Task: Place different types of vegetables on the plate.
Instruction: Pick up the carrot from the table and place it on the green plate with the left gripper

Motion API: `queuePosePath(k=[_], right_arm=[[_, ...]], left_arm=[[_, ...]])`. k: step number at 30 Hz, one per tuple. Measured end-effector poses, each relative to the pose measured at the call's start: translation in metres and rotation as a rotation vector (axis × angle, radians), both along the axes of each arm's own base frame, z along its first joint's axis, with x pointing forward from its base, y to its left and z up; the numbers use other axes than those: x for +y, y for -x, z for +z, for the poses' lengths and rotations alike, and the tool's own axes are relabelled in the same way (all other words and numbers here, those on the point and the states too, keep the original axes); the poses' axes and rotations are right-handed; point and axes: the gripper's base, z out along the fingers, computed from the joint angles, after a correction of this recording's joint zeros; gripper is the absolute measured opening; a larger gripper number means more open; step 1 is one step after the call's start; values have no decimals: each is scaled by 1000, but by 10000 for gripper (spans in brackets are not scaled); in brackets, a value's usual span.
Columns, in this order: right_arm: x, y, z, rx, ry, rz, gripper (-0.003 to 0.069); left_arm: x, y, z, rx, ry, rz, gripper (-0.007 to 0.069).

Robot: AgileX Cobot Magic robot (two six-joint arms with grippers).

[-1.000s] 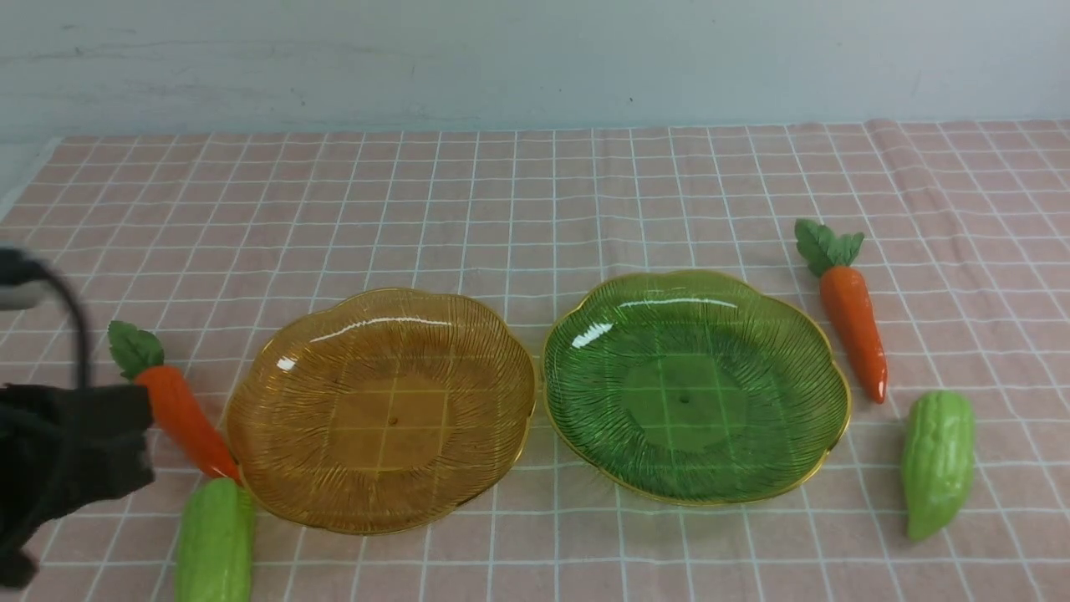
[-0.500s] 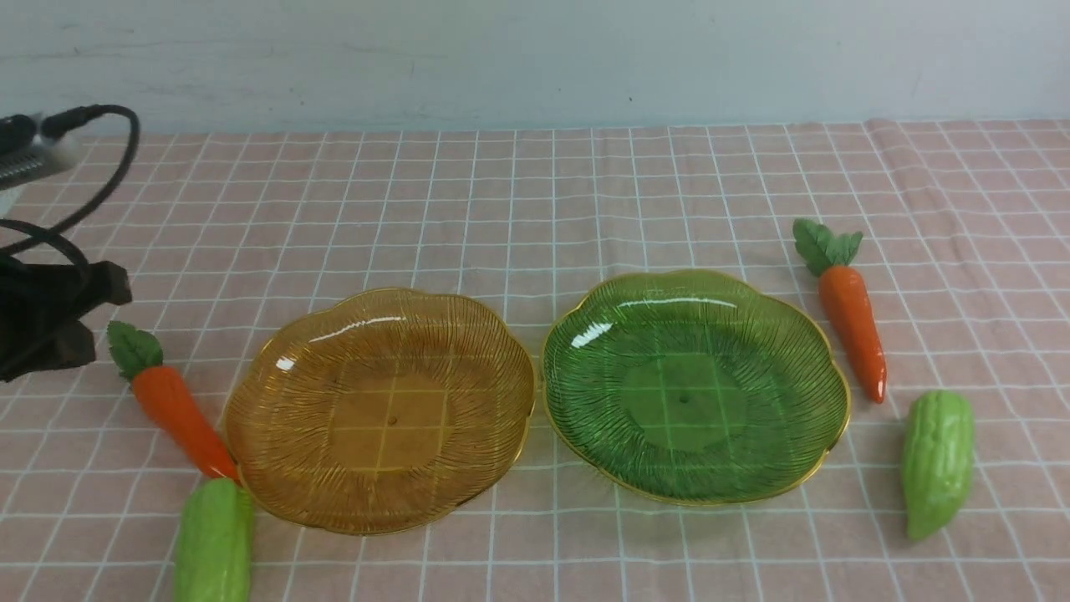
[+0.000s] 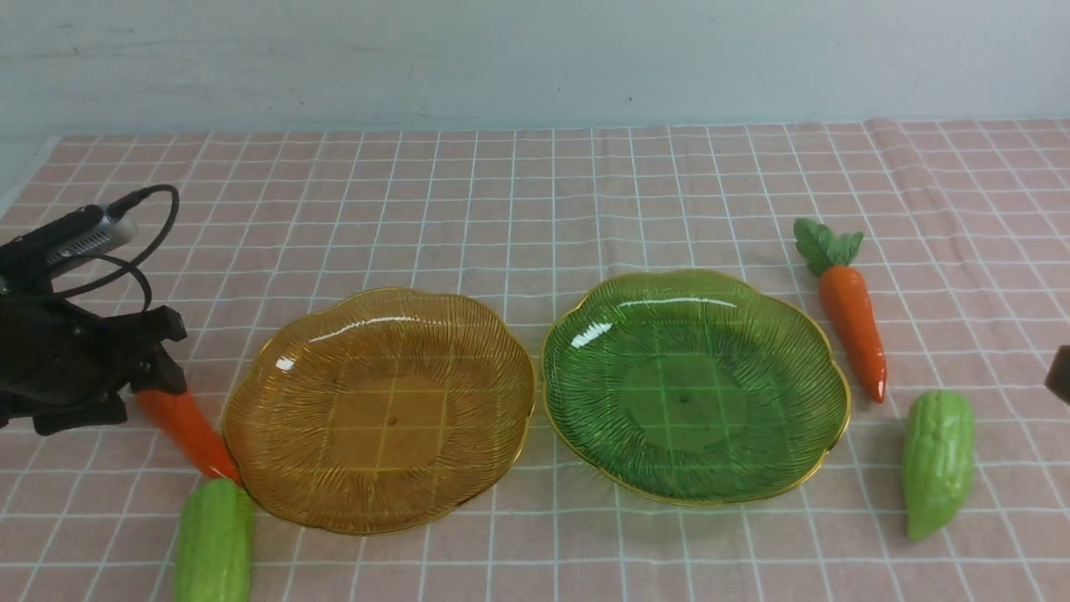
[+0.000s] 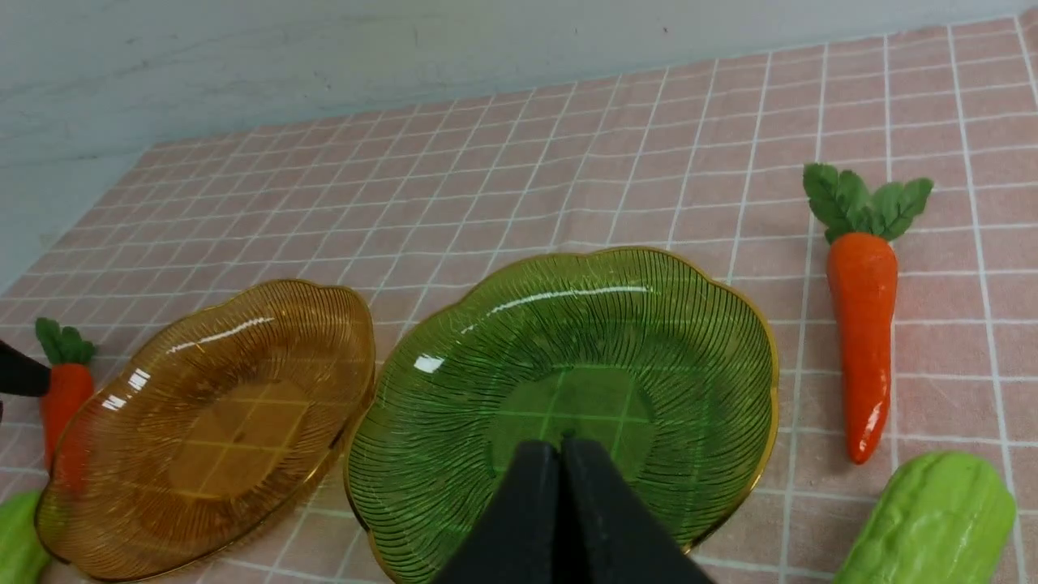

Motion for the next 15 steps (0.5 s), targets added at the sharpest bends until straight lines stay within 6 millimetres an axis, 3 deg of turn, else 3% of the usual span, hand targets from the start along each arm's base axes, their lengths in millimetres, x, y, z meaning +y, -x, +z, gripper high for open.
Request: queuePosePath(k=[3,7,10,12,15], right_arm=[[-2,-7,0,9,11,-14,-15],[-4,-27,20,66,46,-3,-15],[-7,-52,40,187,89,2,-15],[-14,-75,52,286,144,-30,-14],[-25,-97,62,360,206,-111,-12]], left_arm=[[3,-5,-17,23,-1,16,557],[4,-9,-33,52,2,27,524],[5,-10,-35,55,2,26,396],[5,-12,-32,59,-5,-3,246],[5,-17,-13,37,-20,-54,209]])
